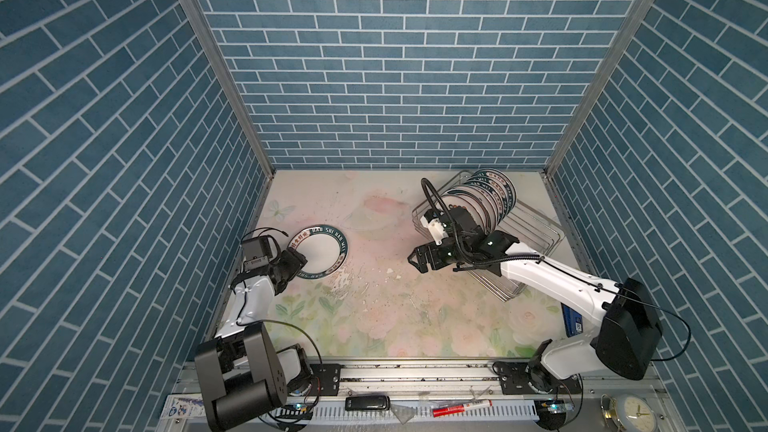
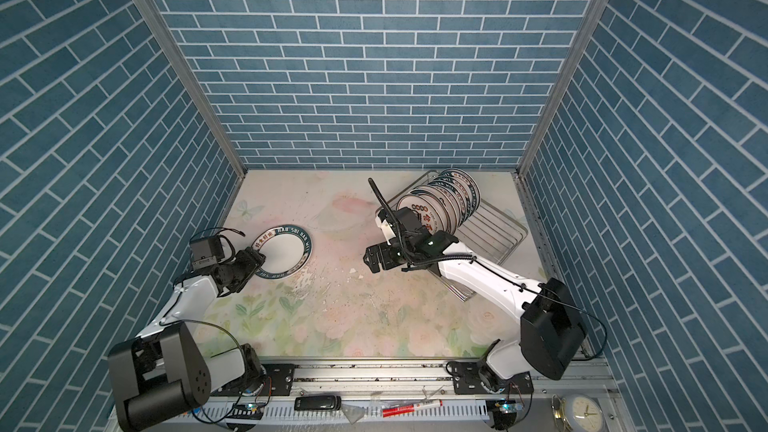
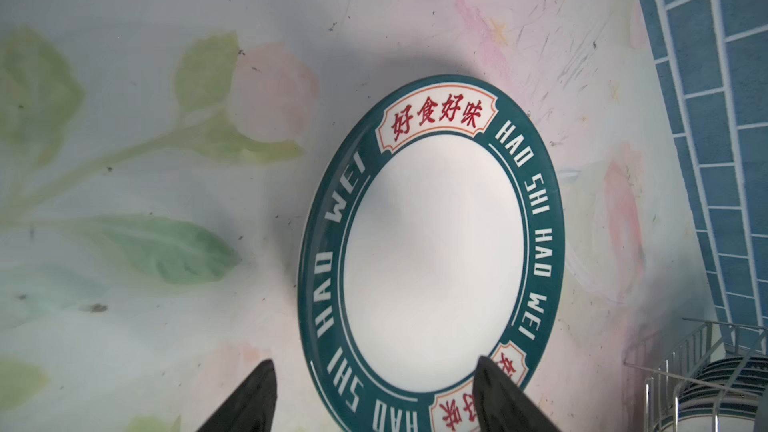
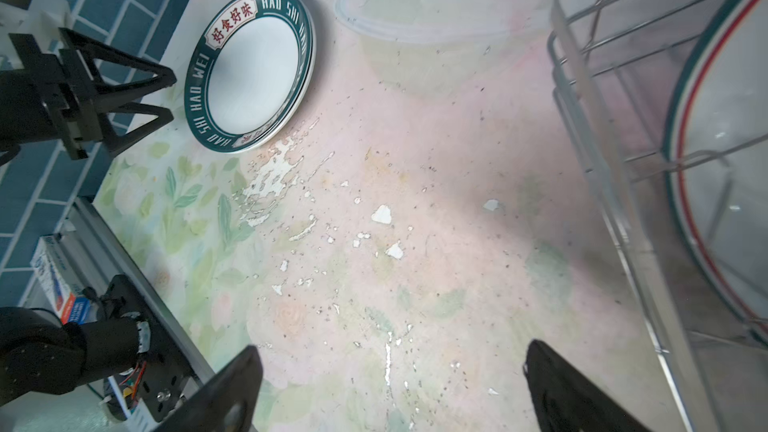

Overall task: Unload the plates from the dish rack
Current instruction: 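Raise the left gripper off the plates while the right gripper returns to the rack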

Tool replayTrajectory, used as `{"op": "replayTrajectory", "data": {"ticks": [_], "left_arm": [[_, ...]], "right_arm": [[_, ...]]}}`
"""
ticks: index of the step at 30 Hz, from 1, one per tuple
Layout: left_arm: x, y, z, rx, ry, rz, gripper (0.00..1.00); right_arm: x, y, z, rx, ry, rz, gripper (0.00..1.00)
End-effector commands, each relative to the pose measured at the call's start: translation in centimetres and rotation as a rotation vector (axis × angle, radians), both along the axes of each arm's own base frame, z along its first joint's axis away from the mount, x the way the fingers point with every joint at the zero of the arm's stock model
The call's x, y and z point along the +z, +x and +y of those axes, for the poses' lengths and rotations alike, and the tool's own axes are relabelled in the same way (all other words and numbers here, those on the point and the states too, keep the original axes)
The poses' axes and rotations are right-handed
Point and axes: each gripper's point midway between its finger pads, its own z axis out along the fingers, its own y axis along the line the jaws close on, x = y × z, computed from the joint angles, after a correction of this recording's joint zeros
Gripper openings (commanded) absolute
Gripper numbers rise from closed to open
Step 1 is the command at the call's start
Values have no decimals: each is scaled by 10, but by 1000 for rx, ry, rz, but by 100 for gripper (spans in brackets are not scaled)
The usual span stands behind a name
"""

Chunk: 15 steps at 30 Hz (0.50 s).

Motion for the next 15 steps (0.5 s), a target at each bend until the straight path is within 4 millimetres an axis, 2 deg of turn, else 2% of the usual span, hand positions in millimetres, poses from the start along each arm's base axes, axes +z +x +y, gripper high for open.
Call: {"op": "replayTrajectory", "data": {"ticks": [1,4,6,12,15], "left_arm": [[9,-11,1,-14,46,11,82],[17,-18,-2,-6,55,-28,89],[23,-19,-8,-20,42,-69,99],[37,-18,-22,-72,2,-130,99],[43,-11,-40,-144,-7,-153,99]], "right_arm": [[49,9,-24,-28,-73,-164,99],[70,19,-47,-88,-155,-259,99],[81,28,-64,-139,-220,-331,99],[91,42,-96,-193,-316,-397,99],[89,48,-110,-211,-309,-373,99]]}}
